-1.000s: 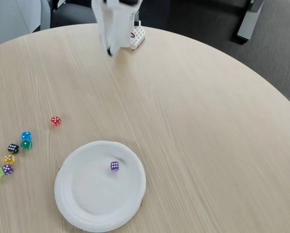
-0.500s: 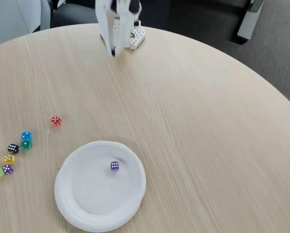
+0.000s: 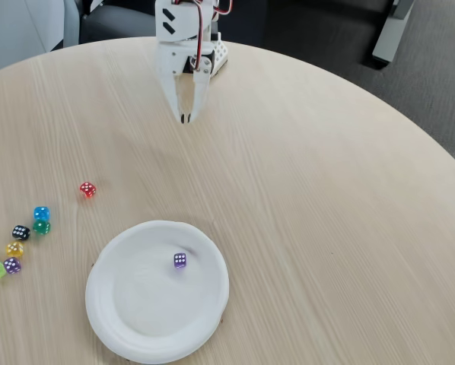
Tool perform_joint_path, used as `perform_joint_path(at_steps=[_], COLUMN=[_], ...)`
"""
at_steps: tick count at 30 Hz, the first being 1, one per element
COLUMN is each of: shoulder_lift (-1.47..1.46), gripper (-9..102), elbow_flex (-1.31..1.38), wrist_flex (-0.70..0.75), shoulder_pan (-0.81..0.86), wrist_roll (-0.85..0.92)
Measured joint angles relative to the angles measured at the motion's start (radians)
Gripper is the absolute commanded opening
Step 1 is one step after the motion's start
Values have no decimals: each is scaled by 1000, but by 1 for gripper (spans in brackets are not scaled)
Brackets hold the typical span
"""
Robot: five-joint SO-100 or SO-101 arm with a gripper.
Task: Pick a purple dice and put it in the plate.
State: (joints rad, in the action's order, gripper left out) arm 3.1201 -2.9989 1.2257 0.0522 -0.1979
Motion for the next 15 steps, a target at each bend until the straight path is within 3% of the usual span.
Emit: perform_joint_path(at_steps=[15], shoulder_lift=[0], gripper=[1], elbow_flex=[-2], wrist_flex=[0], shoulder_pan=[9], wrist_roll=[-23])
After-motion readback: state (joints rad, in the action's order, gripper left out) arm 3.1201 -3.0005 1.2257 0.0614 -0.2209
